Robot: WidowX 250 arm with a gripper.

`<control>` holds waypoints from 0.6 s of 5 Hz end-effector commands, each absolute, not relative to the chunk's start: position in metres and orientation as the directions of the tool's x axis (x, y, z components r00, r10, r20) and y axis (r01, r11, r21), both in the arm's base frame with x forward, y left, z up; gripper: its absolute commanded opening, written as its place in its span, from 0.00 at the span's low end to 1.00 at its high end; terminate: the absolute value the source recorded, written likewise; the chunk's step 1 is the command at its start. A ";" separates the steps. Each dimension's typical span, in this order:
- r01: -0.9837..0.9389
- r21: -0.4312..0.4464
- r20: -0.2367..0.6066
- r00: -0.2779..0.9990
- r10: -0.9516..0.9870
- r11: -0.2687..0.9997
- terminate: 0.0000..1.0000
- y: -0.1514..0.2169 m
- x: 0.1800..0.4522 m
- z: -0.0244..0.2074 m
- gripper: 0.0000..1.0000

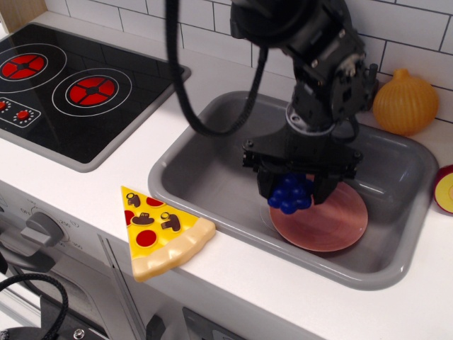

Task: Put blueberries on plate sink

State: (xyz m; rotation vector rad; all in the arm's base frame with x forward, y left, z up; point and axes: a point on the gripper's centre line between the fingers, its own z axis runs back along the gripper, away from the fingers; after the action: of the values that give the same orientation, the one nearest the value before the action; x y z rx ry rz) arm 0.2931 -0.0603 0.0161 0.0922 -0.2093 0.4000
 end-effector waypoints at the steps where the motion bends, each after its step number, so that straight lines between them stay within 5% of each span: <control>1: -0.396 0.016 0.260 0.888 0.378 0.918 0.00 -0.074 0.312 0.018 0.00; 2: -0.398 0.008 0.265 0.886 0.382 0.917 0.00 -0.077 0.313 0.019 0.00; 3: -0.411 0.003 0.247 0.883 0.398 0.911 0.00 -0.075 0.314 0.024 1.00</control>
State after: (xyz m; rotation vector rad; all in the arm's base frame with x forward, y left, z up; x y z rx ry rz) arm 0.3053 -0.0759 0.0069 0.0832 -0.1919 0.4235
